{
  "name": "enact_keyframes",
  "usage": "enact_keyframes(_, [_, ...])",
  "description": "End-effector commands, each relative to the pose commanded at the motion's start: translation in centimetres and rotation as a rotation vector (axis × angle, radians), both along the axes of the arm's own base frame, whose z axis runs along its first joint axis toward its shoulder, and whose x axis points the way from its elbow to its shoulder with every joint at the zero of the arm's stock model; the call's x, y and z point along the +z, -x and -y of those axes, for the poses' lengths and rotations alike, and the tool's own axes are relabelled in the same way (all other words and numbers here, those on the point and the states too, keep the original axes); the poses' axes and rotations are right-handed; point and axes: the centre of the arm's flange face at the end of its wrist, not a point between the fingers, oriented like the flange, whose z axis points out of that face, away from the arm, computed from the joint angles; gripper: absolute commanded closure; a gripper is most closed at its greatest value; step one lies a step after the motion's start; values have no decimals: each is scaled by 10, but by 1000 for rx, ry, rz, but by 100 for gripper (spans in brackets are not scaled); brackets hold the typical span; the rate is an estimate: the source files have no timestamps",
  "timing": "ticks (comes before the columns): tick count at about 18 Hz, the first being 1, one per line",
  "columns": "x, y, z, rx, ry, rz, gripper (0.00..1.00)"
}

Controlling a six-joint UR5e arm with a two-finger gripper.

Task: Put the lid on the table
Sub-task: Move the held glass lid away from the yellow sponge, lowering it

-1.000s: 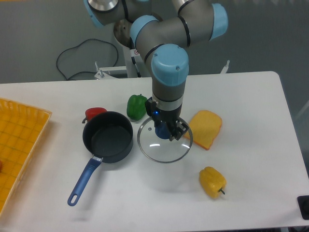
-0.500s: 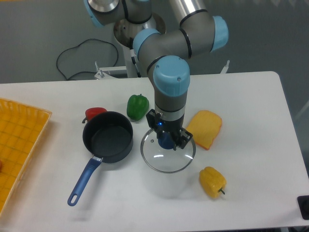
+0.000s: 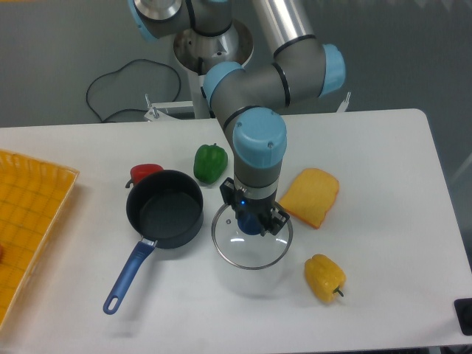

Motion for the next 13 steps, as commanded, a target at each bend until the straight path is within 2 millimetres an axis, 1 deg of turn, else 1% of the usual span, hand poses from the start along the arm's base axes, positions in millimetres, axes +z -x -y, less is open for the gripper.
enact_keyframes(2, [-8, 0, -2, 2, 8, 9, 49])
enact_keyframes(5, [-11, 0, -3, 2, 11, 13, 49])
enact_keyframes(10, [-31, 2, -5, 2, 31, 38, 48])
enact_keyframes(13, [-35, -1, -7, -4, 35, 45, 47])
